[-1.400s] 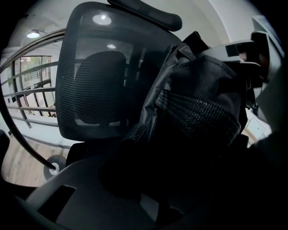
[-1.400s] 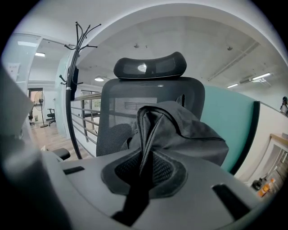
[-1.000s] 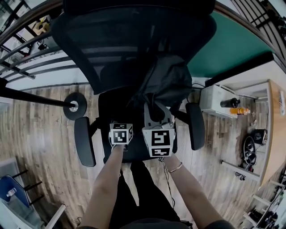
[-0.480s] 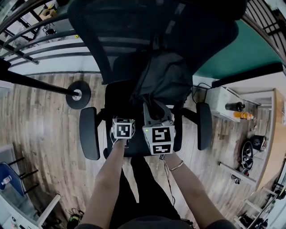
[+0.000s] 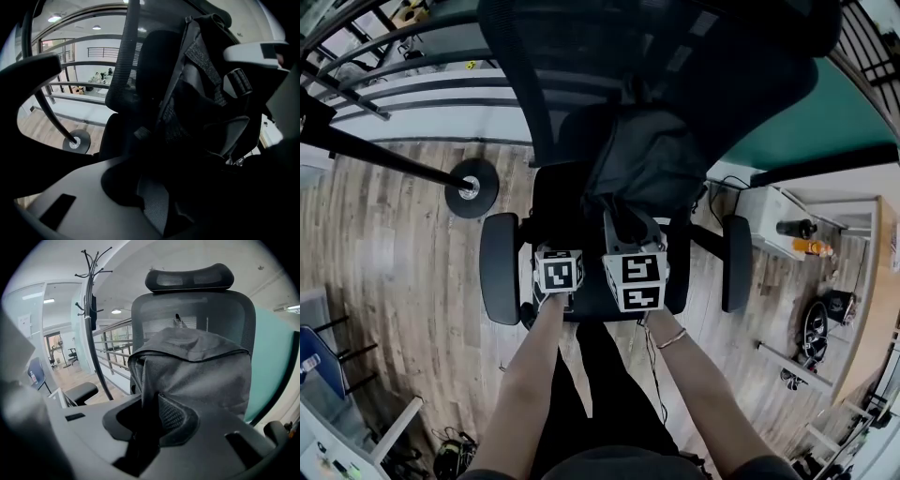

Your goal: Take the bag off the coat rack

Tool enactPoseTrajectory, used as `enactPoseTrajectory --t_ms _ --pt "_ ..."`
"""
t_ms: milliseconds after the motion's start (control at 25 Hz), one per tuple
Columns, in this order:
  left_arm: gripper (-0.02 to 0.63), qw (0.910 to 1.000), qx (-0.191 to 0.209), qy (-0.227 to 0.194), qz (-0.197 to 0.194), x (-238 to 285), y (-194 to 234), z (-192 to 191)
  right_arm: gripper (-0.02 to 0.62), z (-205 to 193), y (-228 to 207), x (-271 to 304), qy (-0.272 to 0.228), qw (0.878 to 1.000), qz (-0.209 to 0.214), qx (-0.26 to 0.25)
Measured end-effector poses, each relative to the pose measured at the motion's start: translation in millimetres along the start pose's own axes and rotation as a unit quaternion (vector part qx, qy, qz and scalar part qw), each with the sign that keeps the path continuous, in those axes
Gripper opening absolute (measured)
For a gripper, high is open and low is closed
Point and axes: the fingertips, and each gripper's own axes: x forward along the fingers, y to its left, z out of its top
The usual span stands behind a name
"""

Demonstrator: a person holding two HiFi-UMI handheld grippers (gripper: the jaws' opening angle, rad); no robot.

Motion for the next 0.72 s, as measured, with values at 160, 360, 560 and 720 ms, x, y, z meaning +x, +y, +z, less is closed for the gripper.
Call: enactPoseTrajectory --t_ms 160,360,560,720 --pt "0.095 0.9999 -0.01 -0.005 -0.005 -13 -2 1 0.098 -5 4 4 0.01 1.0 -0.001 0.001" --pt "0.095 0.9998 -0.015 -0.015 -0.006 -30 -4 5 0.169 -10 15 7 0.021 1.0 0.008 0.015" --pt "0.095 0.9991 -0.02 -0.035 -0.015 -49 -5 9 0.19 -14 26 -1 0.026 1.0 0.01 0.014" --pt "0.095 0.998 -0.015 -0.057 -0.024 -68 -8 17 0.19 -11 32 -14 0.016 1.0 0.005 0.023"
